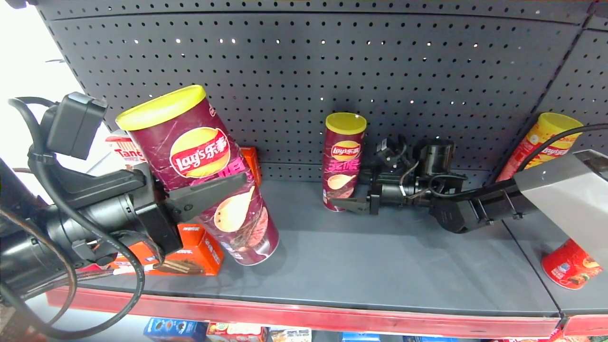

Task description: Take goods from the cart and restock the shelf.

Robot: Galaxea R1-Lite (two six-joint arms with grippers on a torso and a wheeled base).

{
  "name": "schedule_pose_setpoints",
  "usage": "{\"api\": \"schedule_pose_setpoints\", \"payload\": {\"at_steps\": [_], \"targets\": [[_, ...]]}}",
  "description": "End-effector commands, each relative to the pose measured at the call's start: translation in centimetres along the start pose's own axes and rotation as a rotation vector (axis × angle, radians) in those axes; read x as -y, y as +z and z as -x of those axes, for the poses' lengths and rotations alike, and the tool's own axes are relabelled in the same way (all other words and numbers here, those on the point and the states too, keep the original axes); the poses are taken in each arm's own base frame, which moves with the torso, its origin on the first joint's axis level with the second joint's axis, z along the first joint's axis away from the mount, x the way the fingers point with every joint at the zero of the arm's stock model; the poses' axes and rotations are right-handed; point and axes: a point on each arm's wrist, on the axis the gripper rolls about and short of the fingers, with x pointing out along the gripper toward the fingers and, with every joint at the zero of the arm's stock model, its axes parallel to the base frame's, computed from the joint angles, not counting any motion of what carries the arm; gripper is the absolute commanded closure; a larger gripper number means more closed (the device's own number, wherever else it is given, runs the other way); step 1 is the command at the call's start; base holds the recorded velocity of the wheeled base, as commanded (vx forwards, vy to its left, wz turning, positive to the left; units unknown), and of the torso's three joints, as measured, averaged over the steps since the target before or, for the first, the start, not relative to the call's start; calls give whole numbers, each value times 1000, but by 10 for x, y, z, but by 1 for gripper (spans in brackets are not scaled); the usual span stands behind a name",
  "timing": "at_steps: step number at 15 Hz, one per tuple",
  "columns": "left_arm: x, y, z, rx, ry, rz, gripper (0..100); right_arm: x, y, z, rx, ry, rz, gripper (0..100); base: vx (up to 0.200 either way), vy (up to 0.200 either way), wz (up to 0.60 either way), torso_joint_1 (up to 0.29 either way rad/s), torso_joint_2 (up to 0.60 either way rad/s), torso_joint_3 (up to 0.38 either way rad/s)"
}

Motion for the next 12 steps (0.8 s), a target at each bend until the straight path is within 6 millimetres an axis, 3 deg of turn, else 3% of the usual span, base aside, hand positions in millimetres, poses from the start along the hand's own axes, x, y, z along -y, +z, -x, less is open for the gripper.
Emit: {"api": "schedule_pose_setpoints", "payload": {"at_steps": [1,4,12], "targets": [[0,0,0,2,1,-1,100,-5,5,4,-1,-2,1,0,0,0,0,0,0,0],[0,0,0,1,1,0,100,-5,6,4,-9,-38,3,0,0,0,0,0,0,0],[1,-5,4,-14,7,10,100,1,-4,-26,1,-63,-12,0,0,0,0,0,0,0]]}}
